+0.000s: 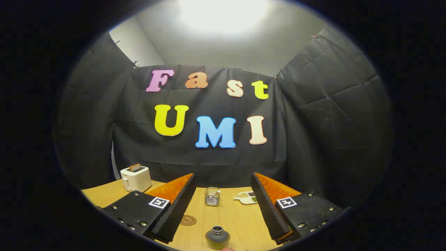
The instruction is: Take the bottle from table, then pour the juice into the cup, finally place the bottle on the coaster
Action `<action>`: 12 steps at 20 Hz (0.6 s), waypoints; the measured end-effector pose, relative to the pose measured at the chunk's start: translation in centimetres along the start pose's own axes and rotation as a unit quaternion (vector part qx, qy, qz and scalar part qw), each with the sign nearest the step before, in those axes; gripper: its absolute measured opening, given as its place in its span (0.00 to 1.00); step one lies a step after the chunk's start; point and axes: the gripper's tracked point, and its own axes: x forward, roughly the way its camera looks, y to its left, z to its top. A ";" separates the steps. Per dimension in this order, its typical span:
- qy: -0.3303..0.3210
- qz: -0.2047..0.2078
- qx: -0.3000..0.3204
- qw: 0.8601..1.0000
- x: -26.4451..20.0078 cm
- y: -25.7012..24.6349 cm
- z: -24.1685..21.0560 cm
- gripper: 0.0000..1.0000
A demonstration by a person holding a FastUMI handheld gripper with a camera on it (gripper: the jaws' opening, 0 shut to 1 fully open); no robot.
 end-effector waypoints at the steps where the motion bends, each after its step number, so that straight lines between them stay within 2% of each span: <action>1: 0.000 0.002 0.002 1.000 0.0 0.0 0.0 0.96; 12: -0.001 0.029 0.004 1.000 -0.2 1.4 -0.4 0.96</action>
